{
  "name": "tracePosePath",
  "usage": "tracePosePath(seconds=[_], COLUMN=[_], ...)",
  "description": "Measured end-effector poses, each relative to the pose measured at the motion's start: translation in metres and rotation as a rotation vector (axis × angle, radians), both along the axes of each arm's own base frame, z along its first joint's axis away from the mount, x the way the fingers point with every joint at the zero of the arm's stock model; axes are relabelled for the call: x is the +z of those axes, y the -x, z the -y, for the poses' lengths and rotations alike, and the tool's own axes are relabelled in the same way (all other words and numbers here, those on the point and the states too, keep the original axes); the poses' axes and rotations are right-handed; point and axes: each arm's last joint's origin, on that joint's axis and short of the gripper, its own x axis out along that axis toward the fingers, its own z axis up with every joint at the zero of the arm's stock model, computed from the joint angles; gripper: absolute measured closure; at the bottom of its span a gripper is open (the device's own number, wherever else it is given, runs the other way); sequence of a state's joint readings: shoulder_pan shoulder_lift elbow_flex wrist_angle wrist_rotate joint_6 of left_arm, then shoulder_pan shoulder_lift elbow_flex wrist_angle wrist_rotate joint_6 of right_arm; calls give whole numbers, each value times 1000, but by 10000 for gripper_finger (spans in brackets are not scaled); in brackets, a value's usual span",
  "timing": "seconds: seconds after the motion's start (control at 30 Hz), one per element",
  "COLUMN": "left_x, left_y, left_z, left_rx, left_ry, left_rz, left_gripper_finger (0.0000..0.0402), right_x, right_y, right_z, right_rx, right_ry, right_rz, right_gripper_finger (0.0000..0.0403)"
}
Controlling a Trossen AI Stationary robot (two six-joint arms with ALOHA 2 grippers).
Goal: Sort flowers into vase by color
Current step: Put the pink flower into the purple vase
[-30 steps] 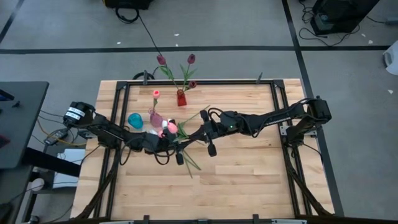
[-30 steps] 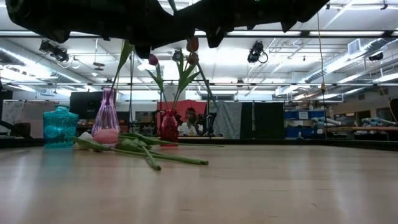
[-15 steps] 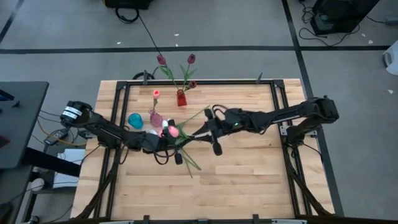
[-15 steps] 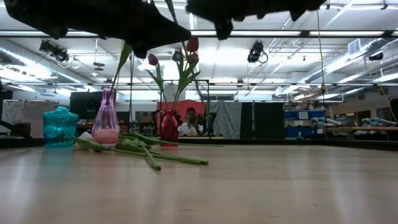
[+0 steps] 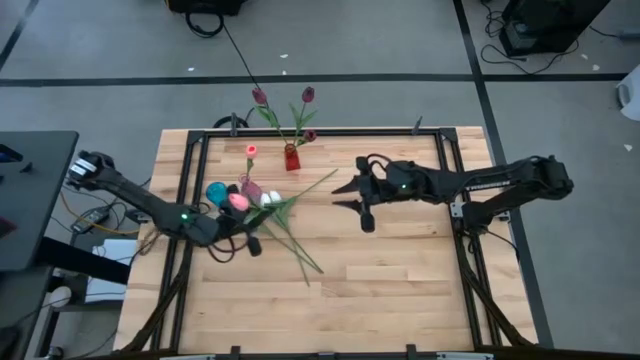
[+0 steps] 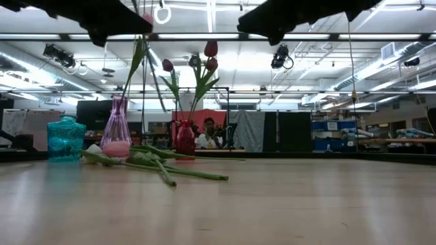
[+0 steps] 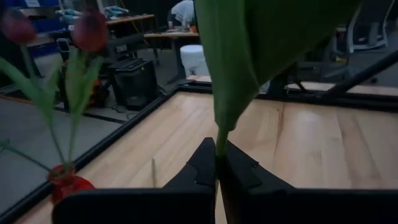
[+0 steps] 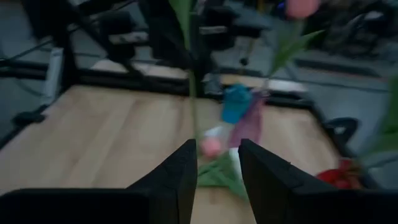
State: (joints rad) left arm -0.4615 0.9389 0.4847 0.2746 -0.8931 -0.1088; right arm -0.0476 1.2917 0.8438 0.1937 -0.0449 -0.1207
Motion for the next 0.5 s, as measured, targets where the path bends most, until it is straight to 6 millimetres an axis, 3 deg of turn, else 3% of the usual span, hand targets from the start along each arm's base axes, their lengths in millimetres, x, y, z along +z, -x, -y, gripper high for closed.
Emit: tracePosePath(seconds=[0.37,0.5], left_x=[27,34], left_y=[59,76], left_z=[-30,-39], left_rx=[124,138], left_ry=[-11,8], left_rz=[51,92], left_gripper_finger=[392,392], right_x=[-40,-43], right_y=[14,17], right_z=[16,18], right_rx=[9,5], right_ry=[-3,-3], right_rz=[122,125], right_gripper_finger=[271,271])
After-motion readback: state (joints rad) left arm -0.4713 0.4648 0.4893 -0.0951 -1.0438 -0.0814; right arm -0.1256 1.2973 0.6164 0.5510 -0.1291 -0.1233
